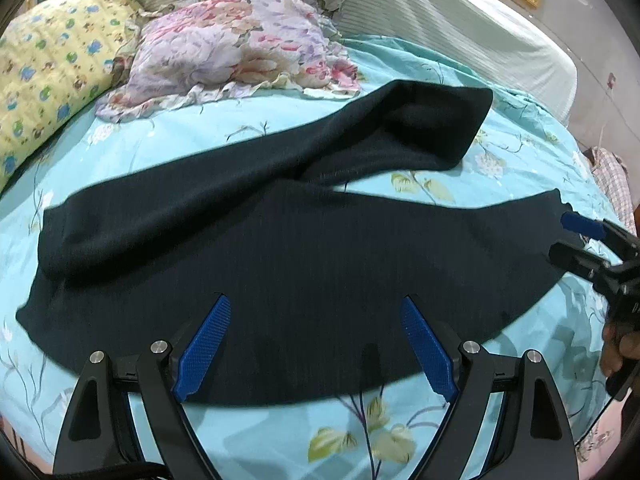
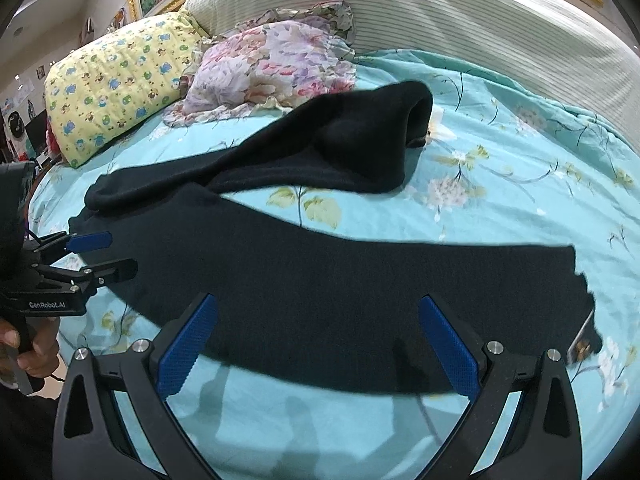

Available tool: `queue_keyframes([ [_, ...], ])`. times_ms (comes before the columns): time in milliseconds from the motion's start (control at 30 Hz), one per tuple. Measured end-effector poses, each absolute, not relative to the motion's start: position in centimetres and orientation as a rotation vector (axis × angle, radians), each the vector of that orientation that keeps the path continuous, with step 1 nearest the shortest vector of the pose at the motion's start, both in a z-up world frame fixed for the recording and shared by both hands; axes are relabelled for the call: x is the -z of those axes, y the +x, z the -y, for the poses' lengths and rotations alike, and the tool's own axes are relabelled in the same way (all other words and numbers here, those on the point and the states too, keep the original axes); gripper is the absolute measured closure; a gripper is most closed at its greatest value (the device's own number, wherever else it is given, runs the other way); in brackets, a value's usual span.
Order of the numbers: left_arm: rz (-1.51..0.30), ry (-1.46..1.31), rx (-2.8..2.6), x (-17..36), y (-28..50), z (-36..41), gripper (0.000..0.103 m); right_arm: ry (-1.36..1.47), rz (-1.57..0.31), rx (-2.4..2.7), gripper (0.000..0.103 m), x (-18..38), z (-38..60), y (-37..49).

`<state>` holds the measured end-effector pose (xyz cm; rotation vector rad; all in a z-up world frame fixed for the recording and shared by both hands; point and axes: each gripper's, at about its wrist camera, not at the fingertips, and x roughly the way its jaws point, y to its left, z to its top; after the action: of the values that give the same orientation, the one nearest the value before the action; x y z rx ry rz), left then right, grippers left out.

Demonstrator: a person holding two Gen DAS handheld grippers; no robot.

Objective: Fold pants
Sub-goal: 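Grasp the folded-over pant leg cuff with the right gripper and lift it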

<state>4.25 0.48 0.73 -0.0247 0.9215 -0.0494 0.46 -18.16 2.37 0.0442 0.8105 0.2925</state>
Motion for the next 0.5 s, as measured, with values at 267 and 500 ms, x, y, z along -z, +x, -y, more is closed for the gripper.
queue_keyframes([
  [267, -0.895, 0.025, 0.098, -2.7, 8.7, -0.3, 0.015, 0.049, -0.801, -0.252, 0.002, -5.9, 20.0, 4.4],
  [500, -0.879, 0.080, 0.158, -4.3, 13.5, 0.2, 0.015, 0.092, -0.803, -0.237, 0.002, -9.5, 21.6, 9.8],
])
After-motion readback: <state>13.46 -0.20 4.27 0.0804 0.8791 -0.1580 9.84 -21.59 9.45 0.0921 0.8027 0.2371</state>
